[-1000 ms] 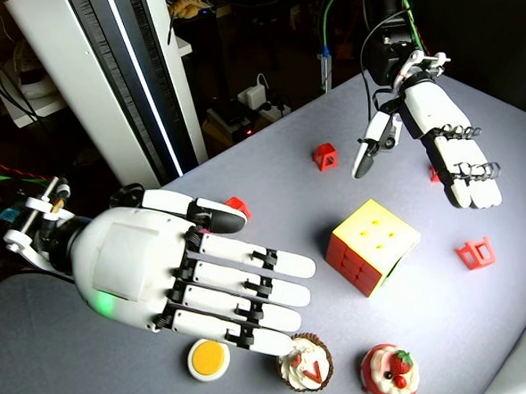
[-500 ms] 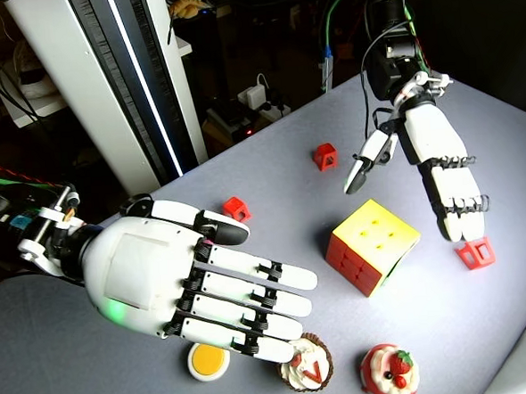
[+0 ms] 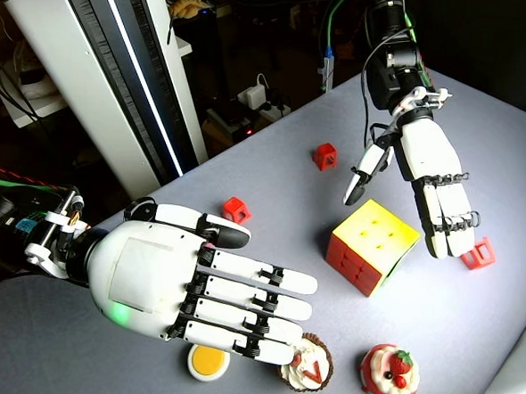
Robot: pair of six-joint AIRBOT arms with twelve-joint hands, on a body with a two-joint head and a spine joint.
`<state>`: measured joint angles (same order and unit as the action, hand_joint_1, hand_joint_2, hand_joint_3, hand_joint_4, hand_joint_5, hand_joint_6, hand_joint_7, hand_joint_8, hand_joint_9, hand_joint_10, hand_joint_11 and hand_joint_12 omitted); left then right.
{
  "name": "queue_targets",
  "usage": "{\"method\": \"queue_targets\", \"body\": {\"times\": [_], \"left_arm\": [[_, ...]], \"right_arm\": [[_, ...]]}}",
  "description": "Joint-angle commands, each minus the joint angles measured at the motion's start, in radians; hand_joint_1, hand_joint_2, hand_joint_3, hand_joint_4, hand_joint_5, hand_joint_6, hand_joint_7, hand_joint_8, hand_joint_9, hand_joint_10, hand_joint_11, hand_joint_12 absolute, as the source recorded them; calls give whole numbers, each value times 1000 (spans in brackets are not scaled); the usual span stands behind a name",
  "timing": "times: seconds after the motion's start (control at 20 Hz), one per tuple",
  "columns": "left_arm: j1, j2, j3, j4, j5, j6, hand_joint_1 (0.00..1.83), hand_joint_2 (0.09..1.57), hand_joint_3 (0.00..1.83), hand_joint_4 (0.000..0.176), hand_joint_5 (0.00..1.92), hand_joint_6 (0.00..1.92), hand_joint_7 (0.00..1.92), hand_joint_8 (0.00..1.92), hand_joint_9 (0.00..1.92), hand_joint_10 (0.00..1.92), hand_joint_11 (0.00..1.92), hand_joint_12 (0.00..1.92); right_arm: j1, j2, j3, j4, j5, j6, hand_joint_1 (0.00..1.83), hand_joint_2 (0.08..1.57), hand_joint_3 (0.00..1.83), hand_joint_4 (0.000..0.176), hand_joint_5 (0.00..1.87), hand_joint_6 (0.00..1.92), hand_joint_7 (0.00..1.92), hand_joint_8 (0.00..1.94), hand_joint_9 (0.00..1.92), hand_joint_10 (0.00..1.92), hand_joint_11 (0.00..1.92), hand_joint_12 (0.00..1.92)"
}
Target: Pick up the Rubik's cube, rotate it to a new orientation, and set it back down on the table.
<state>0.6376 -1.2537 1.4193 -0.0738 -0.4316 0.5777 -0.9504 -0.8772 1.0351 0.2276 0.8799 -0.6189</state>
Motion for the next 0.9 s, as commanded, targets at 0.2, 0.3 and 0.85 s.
{"method": "queue_targets", "body": {"times": [0.2, 0.3, 0.85], "left_arm": [[-24, -15, 11, 1, -87, -8, 802, 792, 0, 95, 0, 0, 0, 0, 0, 0, 0, 717], [-25, -22, 17, 3, -77, -8, 776, 779, 0, 90, 0, 0, 0, 0, 0, 0, 0, 611], [-42, -27, 26, 20, -56, -4, 726, 845, 10, 60, 2, 1, 161, 14, 256, 75, 0, 1399]], "right_arm": [[9, 0, 5, 8, 123, 6, 505, 1351, 2, 0, 0, 0, 0, 0, 0, 0, 0, 0], [9, 0, 5, 8, 123, 6, 500, 1349, 1, 0, 0, 0, 0, 0, 0, 0, 0, 0], [7, -2, 5, 8, 123, 6, 496, 1346, 0, 0, 0, 0, 0, 0, 0, 0, 0, 0]]}}
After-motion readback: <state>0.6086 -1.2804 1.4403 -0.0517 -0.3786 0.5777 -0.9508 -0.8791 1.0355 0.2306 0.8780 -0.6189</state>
